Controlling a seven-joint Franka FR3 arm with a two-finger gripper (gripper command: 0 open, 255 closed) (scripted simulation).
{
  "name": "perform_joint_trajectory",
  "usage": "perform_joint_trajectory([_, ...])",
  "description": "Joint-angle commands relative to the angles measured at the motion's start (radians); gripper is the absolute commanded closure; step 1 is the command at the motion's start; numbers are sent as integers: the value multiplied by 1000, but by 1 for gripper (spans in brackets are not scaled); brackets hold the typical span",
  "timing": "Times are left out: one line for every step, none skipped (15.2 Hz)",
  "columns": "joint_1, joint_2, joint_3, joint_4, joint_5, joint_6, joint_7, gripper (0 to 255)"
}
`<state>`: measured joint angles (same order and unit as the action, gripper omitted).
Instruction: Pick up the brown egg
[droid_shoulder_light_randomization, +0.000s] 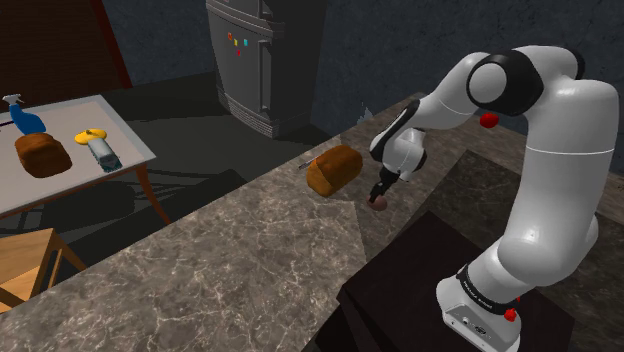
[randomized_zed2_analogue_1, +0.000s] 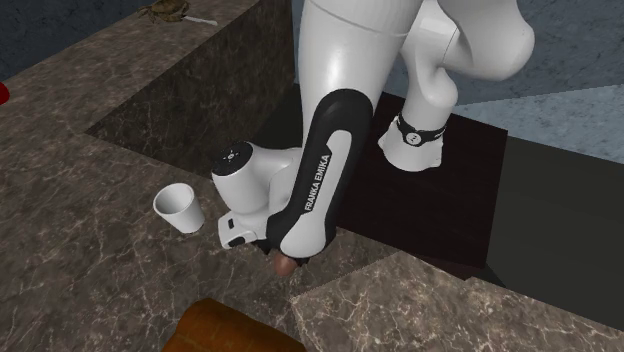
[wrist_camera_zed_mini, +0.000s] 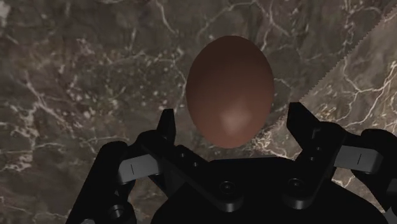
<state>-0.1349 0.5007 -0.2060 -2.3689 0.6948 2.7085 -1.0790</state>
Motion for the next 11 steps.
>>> perform_joint_trajectory([-1, 4, 3, 2, 3, 3, -2, 255])
perform_joint_trajectory([-1, 3, 3, 2, 3, 2, -1, 255])
perform_joint_trajectory([-1, 4, 3, 2, 3, 2, -1, 255])
perform_joint_trajectory([-1, 4, 3, 2, 3, 2, -2, 255])
perform_joint_trajectory([-1, 4, 3, 2, 3, 2, -2, 255])
perform_joint_trajectory([-1, 4, 3, 2, 3, 3, -2, 255])
perform_joint_trajectory([-1, 4, 3, 2, 3, 2, -2, 255])
perform_joint_trajectory([-1, 4, 3, 2, 4, 3, -2, 255])
perform_joint_trajectory([-2, 4, 3, 2, 4, 3, -3, 255])
perform_joint_trajectory([-1, 4, 3, 3, 3, 2, -2, 255])
perform_joint_trajectory([6, -11, -6, -4, -8, -6, 8, 255])
